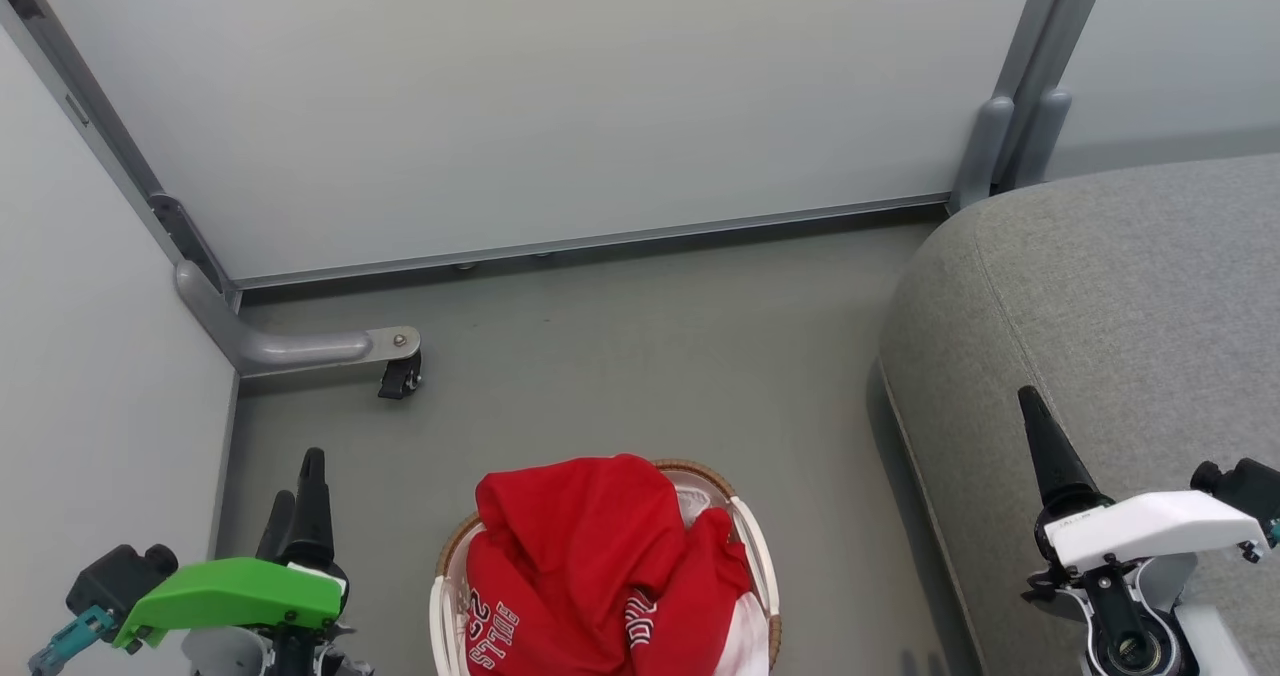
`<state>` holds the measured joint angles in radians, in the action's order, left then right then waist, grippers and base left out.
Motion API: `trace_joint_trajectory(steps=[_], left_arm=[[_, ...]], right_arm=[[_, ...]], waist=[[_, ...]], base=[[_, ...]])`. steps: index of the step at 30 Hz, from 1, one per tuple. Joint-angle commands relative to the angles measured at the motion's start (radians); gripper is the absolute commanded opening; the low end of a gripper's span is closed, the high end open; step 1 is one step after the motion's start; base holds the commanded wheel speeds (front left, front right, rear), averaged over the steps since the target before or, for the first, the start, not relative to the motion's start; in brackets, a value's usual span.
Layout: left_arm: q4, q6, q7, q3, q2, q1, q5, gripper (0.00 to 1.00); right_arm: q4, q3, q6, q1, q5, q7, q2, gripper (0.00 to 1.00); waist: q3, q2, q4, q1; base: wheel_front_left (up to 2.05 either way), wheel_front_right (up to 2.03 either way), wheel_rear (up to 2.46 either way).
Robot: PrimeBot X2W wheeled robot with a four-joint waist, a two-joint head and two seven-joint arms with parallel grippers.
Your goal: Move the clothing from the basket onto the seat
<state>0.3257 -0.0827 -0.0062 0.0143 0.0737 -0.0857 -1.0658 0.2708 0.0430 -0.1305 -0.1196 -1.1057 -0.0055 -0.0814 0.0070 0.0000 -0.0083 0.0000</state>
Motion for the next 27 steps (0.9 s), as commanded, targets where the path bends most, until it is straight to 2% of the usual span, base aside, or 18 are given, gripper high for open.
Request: trace_joint_trajectory(steps=[1,10,27], left_arm=[[-0.008,0.007,-0.010,-0.009,0.015,-0.038,0.041,1.00],[0.014,0.049,-0.044,-0.071,0.040,-0.043,0.184,1.00],[0.036,0.096,-0.100,-0.162,0.080,-0.059,0.397,1.00]], right_arm=[[-0.011,-0.007,0.000,-0.034,0.042,-0.010,-0.013,1.00],[-0.009,-0.034,0.000,-0.034,0.211,-0.044,-0.019,1.00],[0.018,-0.085,0.000,-0.053,0.457,-0.100,-0.042,1.00]], waist=[[0.000,0.0000,0.000,0.0000],[-0.003,0.0000,0.001,0.0000],[0.000,0.0000,-0.002,0.0000]], base=[[0.00,0.00,0.00],[0.00,0.00,0.00],[0.00,0.00,0.00]])
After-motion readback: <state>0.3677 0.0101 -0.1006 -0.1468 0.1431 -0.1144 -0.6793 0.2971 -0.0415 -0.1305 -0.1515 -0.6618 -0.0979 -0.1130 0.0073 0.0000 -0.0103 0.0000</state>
